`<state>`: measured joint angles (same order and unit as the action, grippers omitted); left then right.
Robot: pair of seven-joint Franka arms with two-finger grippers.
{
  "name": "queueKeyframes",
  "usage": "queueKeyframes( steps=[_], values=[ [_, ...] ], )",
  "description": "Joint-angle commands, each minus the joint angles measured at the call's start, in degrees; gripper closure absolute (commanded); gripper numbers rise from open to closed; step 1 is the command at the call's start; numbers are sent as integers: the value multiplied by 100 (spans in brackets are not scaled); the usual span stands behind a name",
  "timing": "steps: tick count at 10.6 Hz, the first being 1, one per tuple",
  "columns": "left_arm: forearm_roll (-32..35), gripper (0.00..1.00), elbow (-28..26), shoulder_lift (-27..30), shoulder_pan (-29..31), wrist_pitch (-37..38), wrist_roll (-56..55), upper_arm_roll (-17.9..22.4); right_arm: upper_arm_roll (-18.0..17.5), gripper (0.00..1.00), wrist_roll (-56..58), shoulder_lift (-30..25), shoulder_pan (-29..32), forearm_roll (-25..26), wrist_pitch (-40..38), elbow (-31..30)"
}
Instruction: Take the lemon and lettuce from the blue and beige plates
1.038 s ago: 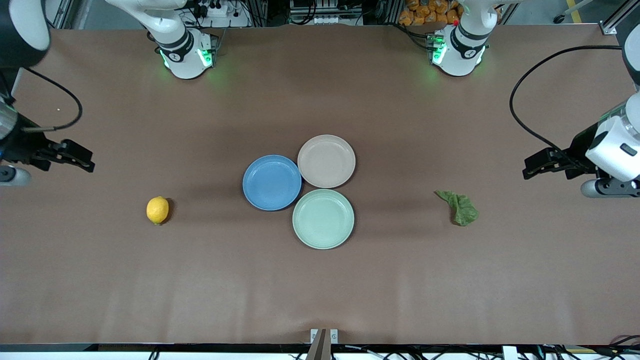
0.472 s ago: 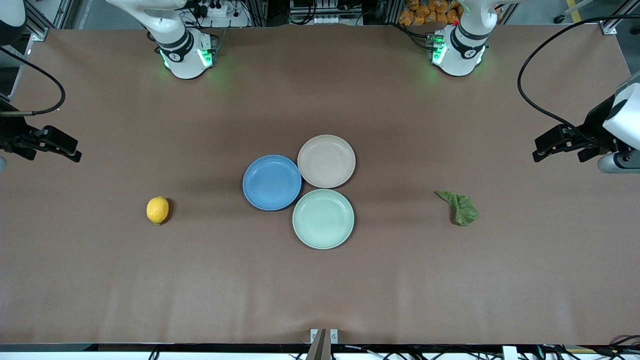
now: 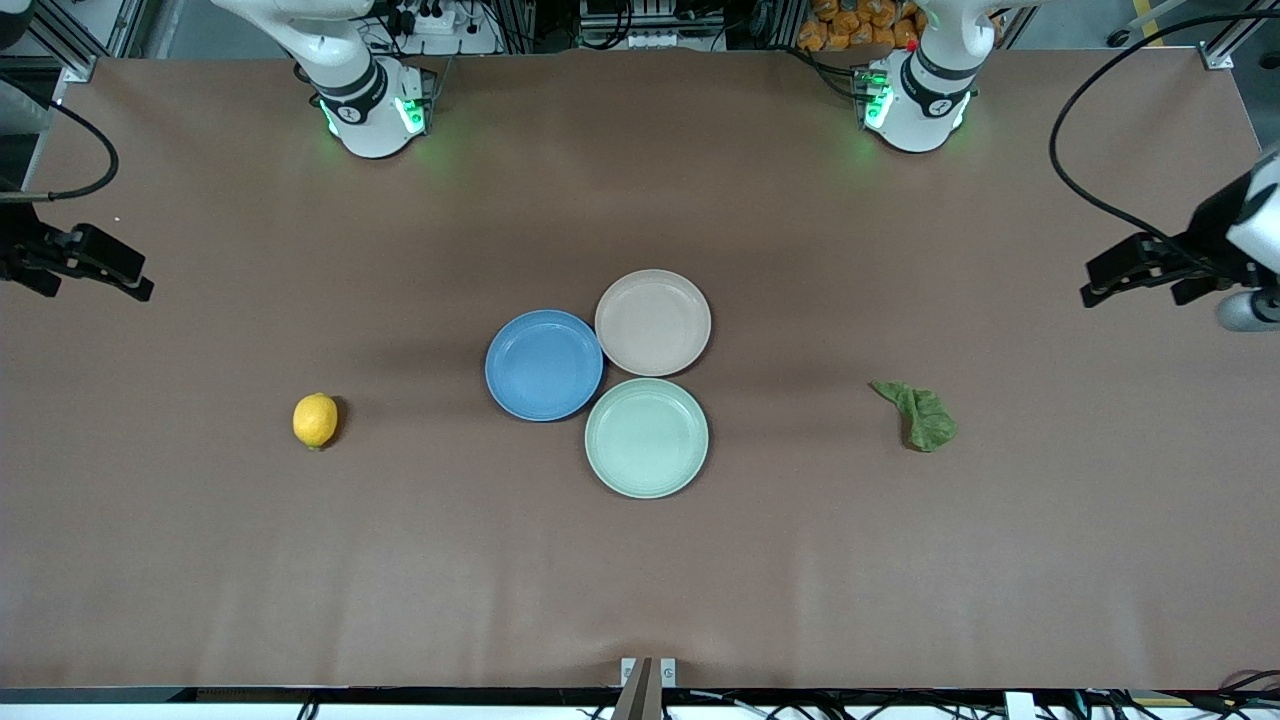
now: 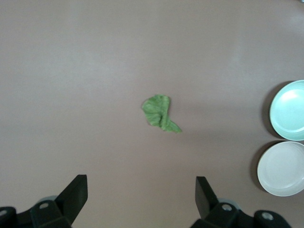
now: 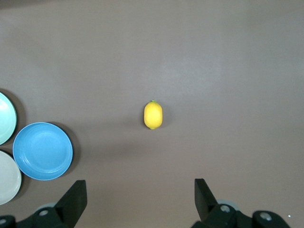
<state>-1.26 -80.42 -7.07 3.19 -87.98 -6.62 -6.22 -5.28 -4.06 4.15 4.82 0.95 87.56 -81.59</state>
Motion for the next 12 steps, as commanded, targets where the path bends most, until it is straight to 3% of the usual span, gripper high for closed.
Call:
queueKeyframes(
  steps=[1,6,12],
  values=[
    [65,0,-80,118,-38,114,21,77,18,0,37,-221,45,-138,-72,-146],
    [47,0,-80,109,-12,114,21,51,53,0,72,-309,45,-130,138,-532],
    [82,0,-80,100,6,114,12,51,44,0,55,-319,-51,-138,130,-560]
  ],
)
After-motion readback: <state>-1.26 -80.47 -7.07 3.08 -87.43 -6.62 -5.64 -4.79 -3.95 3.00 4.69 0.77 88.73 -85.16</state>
